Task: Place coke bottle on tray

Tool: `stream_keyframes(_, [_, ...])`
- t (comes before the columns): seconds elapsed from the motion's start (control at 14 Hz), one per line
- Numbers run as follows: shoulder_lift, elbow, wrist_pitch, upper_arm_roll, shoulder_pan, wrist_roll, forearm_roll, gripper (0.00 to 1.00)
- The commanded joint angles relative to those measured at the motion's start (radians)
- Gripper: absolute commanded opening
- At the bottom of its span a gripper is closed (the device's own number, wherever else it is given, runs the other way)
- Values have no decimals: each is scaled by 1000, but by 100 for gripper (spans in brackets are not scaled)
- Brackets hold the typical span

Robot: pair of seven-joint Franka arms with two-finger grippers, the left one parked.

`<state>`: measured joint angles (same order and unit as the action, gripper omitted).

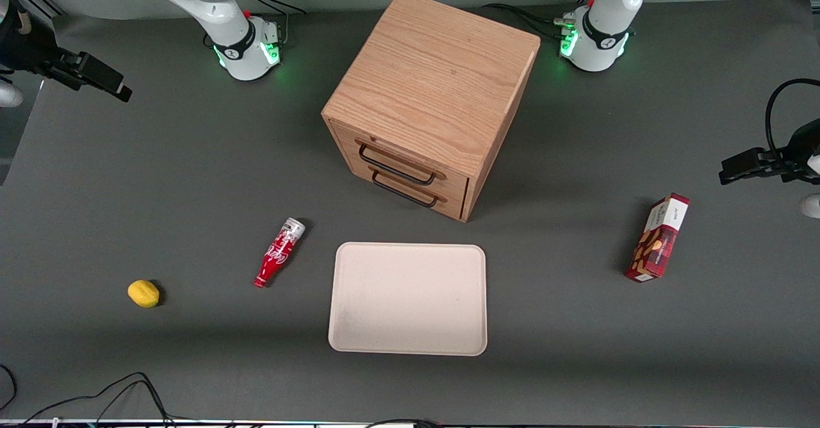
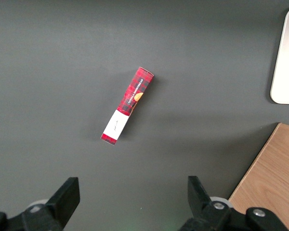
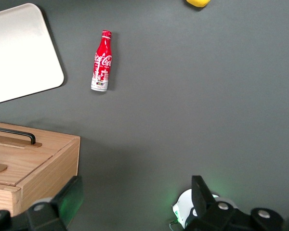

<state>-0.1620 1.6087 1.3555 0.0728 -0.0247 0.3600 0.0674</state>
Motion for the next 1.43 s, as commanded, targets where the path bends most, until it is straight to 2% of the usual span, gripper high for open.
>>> stream_keyframes(0.0, [1,-15,-21,-10,2,-26,2,100])
stream_keyframes(0.5, [28,-29,-24,-7,8,-18,-6,100])
stream_keyframes(0.79, [143,-177,-22,10,12,3,6,100])
stream_keyframes(0.93, [217,-213,3,39,12,107,12,100])
stream_keyframes(1.07, [284,-195,88,105,22,267,9,100])
stream_keyframes(1.36, [508,-158,322,179,26,519,-4,100])
